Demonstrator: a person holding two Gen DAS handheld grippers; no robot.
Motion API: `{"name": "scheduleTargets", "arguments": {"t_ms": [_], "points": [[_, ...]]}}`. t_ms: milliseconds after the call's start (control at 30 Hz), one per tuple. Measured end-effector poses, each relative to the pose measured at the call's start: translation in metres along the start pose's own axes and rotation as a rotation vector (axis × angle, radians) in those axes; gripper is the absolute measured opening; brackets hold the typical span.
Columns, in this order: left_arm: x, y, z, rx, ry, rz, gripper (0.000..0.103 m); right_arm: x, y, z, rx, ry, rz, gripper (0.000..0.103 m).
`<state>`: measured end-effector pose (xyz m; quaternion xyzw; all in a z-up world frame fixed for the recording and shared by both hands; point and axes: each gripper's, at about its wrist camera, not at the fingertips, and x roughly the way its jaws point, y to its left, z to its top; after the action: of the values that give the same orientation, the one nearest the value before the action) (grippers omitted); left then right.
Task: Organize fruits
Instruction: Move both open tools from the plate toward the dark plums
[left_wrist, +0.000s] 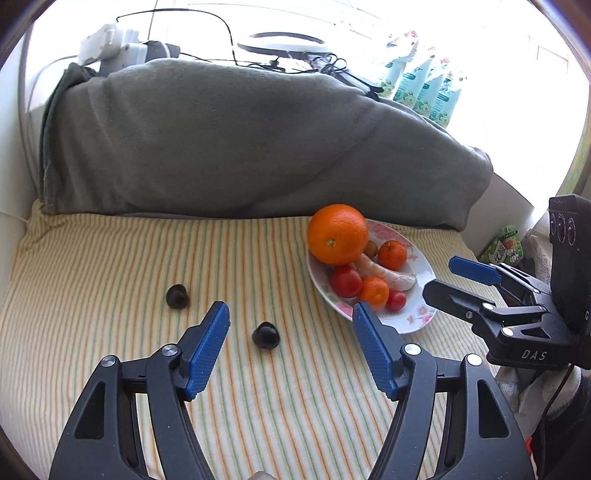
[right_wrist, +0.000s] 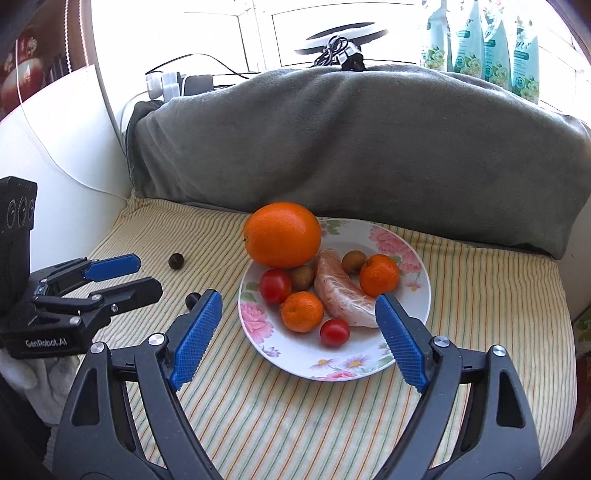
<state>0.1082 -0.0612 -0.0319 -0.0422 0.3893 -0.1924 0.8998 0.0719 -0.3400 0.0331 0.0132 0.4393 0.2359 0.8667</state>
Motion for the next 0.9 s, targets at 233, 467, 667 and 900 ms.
{"name": "scheduleTargets", "arguments": {"t_ms": [233, 467, 667, 900], "points": [[-0.010, 0.042, -0.009, -0.044, -0.029, 0.071, 0.069, 0.002, 0.018, -0.008, -0.018, -0.019, 0.050, 0.087], [-0.011, 0.067, -0.016, -0.059, -0.029, 0.093, 0.069, 0.014, 0.044, -0.017, -0.077, -0.001, 0.109, 0.087], [-0.004, 0.077, -0.020, -0.083, -0.007, 0.080, 0.058, 0.028, 0.066, -0.025, -0.110, 0.033, 0.161, 0.087], [0.012, 0.081, -0.020, -0.097, 0.023, 0.071, 0.046, 0.050, 0.085, -0.025, -0.128, 0.072, 0.177, 0.078]]}}
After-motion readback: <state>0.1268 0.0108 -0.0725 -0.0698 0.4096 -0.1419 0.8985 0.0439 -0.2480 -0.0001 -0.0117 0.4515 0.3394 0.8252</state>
